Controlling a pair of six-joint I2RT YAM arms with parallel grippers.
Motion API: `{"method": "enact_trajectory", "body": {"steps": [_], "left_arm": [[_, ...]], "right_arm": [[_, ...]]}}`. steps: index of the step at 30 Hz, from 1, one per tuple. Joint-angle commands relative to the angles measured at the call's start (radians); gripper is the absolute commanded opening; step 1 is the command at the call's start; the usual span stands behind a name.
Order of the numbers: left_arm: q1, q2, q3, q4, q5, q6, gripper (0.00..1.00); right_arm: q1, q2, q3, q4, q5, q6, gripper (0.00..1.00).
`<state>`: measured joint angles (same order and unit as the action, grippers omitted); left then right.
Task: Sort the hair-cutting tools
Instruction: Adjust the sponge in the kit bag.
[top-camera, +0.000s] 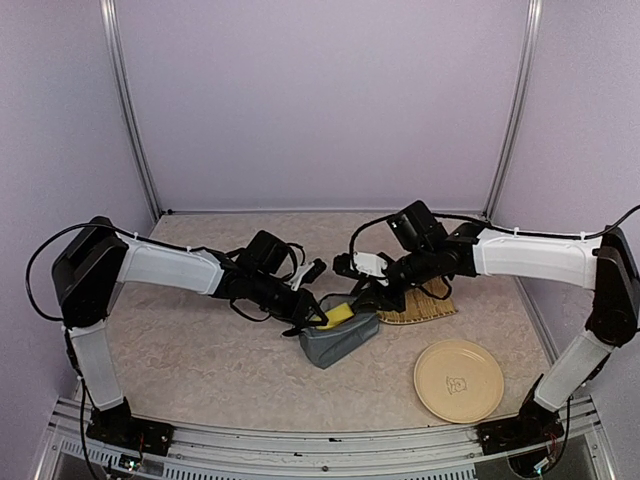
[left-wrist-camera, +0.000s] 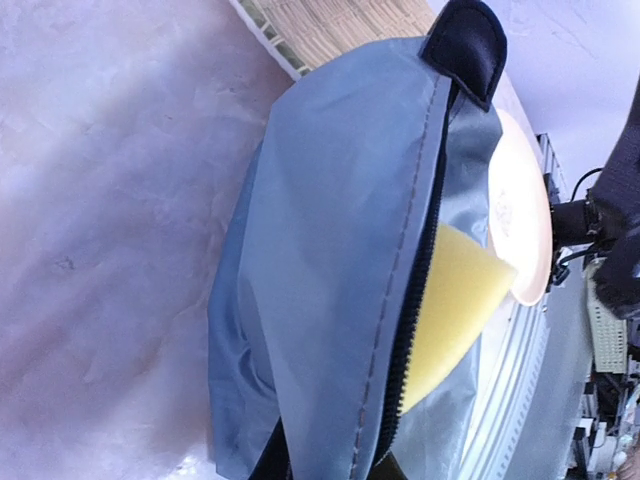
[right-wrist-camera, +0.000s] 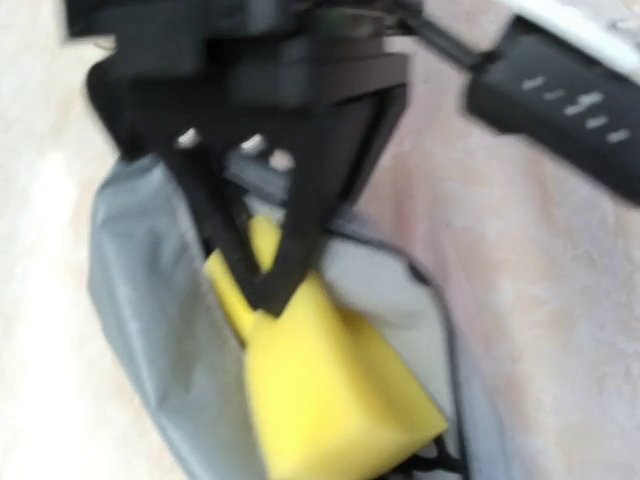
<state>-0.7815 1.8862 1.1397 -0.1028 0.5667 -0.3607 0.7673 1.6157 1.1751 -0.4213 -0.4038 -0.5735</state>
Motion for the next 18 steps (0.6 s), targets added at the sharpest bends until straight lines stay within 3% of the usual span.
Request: {"method": "enact_trajectory", "body": {"steps": [1, 6, 11, 18], "left_arm": [[-0.013, 0.032, -0.01, 0.104, 0.083, -0.082, 0.1], [-0.025, 0.043, -0.009, 0.112, 0.102, -0.101, 0.1], [-0.034, 0.038, -0.001, 0.074, 0.081, -0.103, 0.1], [-0.036, 0.033, -0.008, 0.072, 0.055, -0.133, 0.09]], "right_arm": [[-0.005, -0.007, -0.061, -0.009, 0.046, -0.105, 0.31], [-0.003, 0.043, -0.036, -0.032, 0.104, -0.146, 0.34], [-0.004, 0.059, -0.039, -0.062, 0.134, -0.213, 0.48], [0.002, 0.076, -0.086, -0.04, 0.154, -0.224, 0.53]]}}
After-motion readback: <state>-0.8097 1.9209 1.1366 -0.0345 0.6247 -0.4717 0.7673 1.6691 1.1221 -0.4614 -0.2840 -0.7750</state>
